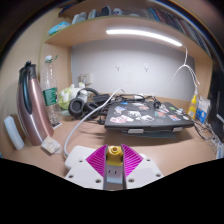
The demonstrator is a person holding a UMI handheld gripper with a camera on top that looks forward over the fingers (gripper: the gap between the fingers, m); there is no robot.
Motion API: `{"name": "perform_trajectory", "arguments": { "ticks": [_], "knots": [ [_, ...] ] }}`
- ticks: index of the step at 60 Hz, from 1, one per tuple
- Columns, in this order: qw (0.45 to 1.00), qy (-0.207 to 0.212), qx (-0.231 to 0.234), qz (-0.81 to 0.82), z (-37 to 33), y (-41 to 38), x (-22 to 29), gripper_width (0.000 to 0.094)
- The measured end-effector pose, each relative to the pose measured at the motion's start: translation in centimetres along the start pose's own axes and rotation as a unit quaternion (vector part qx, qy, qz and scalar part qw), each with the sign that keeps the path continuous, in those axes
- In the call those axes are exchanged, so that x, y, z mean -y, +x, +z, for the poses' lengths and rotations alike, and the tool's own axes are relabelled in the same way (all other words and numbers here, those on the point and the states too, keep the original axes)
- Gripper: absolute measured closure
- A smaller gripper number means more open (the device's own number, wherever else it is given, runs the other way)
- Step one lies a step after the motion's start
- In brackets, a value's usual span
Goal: Unplug charger
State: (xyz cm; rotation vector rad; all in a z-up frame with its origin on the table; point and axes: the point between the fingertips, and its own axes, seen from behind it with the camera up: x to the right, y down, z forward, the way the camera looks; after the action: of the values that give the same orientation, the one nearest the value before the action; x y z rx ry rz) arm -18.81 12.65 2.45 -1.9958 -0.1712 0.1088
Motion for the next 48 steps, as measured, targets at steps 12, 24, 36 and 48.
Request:
{"name": "perform_trajectory", "arguments": {
  "ticks": [12, 24, 36, 48],
  "knots": [
    [1.000, 0.009, 0.005, -0.001, -0.1, 0.0, 0.4, 0.0793],
    [0.993, 0.113, -0.009, -0.025, -4.3, 0.3, 7.8, 0.0799],
    [0.984, 0.177, -0.017, -0.019, -10.5, 3.2, 14.0, 0.0800],
    [0.994, 0.102, -0.035, -0.007, -10.8, 9.4, 8.0, 0.0799]
  ]
}}
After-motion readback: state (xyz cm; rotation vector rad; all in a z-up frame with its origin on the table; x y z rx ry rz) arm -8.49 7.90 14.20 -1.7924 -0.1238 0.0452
